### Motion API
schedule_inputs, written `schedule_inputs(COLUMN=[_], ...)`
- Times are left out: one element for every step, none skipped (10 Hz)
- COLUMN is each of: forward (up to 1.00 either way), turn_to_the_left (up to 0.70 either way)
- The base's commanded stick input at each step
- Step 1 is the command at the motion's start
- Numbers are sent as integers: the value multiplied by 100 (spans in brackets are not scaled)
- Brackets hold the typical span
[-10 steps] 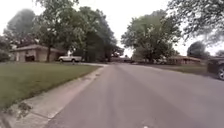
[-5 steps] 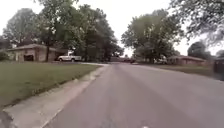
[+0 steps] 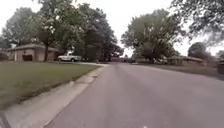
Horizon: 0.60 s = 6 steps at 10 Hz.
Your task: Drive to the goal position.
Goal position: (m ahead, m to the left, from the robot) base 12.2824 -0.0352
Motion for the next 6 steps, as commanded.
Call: schedule_inputs(forward=[70, 70, 70, 70, 70, 70], turn_to_the_left=[0, 0, 0, 0, 0, 0])
